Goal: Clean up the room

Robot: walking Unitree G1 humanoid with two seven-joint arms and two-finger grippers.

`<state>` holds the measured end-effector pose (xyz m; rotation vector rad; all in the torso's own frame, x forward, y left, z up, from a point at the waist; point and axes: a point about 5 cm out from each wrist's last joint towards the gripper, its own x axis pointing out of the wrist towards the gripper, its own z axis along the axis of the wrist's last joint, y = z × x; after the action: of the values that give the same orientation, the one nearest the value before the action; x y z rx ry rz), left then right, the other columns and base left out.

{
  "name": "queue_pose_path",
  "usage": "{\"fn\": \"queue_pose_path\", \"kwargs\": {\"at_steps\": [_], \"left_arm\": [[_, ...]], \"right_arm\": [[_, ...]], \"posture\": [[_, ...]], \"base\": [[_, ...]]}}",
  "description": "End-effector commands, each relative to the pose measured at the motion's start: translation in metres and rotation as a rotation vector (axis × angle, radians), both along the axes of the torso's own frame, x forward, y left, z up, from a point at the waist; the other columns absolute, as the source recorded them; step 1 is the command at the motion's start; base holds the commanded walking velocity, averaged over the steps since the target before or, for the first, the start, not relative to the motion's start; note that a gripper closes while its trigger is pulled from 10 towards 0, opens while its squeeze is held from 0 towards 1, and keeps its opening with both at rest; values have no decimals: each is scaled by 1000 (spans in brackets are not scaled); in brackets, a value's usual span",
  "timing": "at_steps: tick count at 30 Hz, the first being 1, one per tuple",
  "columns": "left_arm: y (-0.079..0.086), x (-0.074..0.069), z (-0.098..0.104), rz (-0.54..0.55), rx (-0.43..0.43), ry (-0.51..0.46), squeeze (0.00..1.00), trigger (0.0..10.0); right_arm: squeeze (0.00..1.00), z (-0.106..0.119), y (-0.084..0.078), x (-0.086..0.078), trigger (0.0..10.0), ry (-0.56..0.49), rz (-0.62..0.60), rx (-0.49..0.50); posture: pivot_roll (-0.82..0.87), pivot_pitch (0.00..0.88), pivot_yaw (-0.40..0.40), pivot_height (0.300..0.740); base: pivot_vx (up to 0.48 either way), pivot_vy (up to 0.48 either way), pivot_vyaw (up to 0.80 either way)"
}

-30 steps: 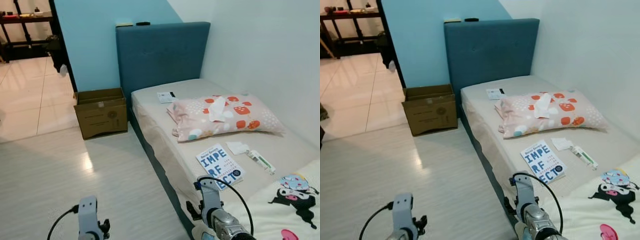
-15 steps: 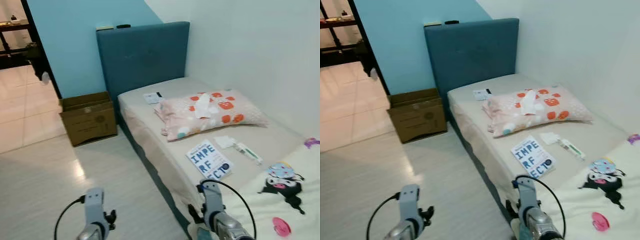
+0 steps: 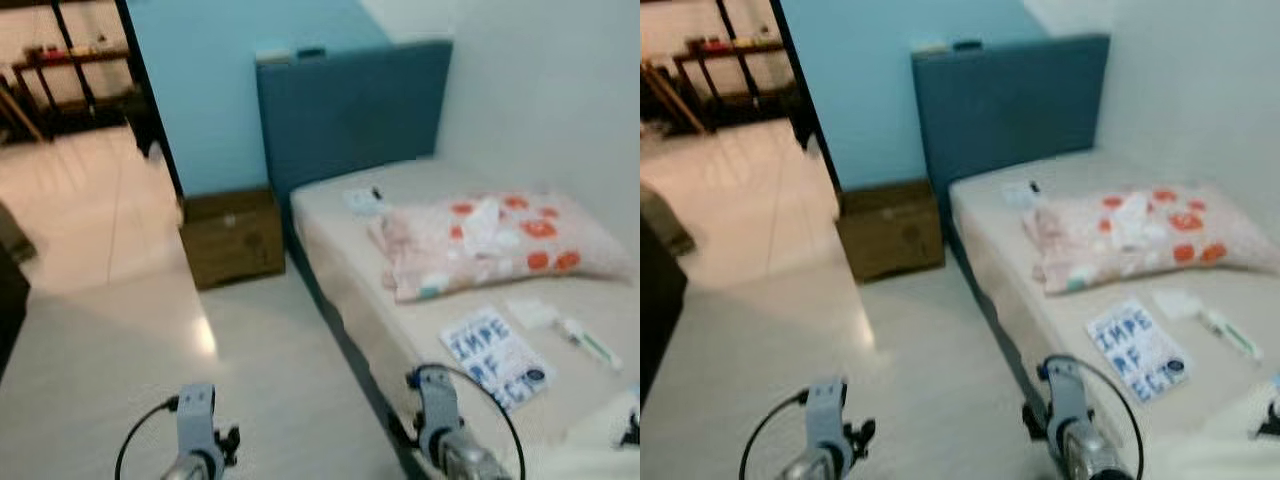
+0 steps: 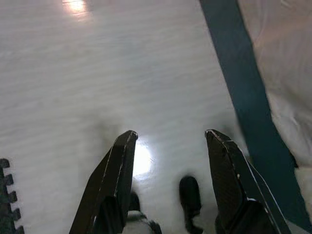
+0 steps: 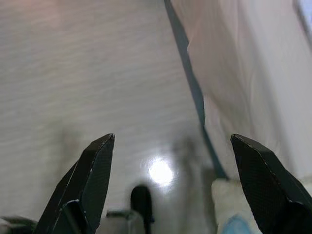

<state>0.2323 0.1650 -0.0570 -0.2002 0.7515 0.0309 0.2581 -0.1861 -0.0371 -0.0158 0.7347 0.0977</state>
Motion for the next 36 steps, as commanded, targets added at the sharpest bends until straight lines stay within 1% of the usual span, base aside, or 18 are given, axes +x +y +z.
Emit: {"fn": "queue_pose_path", "kwargs": {"at_steps": [1,4,5,10,17,24,36], "left_arm": [[6,-4,-2,4,12,13,0,10000],[5,-3,-2,1,12,13,0,10000],[5,-3,-1,-10,14,10,0,10000],[3,-2,-1,-29,17,8,0,10000],[4,-2,-1,-36,18,7,0,10000],[3,-2,-1,-43,16,6,0,10000],[2,1,1,-54,12,6,0,10000]], "right_arm": [[0,-3,6,-3,10000,13,1,19],[0,-3,5,-3,10000,17,-7,14],[0,-4,4,-4,10000,22,-19,15],[0,-5,3,-5,10000,27,-35,18],[0,-5,3,-6,10000,27,-38,19],[0,-5,2,-6,10000,28,-43,15],[0,-5,-1,-6,10000,31,-76,13]], "posture": [[-100,0,3,740],[-102,0,5,740],[-105,0,16,740],[-105,1,18,740],[-105,3,21,740],[-108,2,22,740],[-109,3,24,740]], "base": [[364,0,0],[360,0,0],[360,0,-800],[365,0,-800],[364,0,0],[363,0,-800],[0,0,-800]]}}
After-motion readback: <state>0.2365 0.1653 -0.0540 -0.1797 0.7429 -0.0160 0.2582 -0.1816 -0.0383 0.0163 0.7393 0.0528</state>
